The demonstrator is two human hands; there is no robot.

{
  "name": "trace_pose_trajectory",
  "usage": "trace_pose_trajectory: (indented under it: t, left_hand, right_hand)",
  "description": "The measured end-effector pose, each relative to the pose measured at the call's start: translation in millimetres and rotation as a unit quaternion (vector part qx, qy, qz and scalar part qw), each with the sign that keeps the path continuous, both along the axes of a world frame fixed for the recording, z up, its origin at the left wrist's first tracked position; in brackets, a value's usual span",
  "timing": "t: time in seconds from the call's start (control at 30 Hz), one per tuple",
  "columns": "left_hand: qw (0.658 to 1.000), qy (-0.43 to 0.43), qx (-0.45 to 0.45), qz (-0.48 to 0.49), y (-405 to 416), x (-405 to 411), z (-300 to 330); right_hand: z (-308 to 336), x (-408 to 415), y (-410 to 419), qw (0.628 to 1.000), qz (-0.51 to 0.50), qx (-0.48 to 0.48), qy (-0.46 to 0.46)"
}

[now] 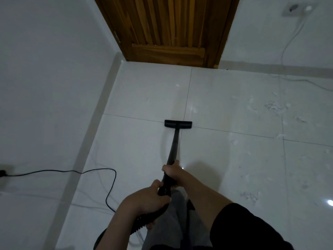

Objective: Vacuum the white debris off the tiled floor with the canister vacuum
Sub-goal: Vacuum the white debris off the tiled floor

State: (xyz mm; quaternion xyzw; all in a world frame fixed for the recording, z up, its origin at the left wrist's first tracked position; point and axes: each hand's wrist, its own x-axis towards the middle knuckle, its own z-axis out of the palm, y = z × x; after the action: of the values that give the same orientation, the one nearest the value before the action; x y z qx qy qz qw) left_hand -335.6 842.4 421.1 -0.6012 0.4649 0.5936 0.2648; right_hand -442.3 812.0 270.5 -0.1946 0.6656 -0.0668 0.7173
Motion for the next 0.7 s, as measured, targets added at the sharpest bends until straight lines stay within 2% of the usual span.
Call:
trace_pose_trajectory:
  t: [0.4, 0.7]
  left_hand:
    - [0.999, -0.028, -0.007, -0.036, 60.9, -5.5, 14.8]
    - [0.999, -0.010, 0.015, -0.033, 75.2, 32.6, 16.7]
  right_hand:
    - [19.7, -3.0, 67.2, 0.998, -0.024, 0.027, -0.053]
    - [21.2, 30.8, 85.2, 0.999, -0.032, 0.022, -0.035]
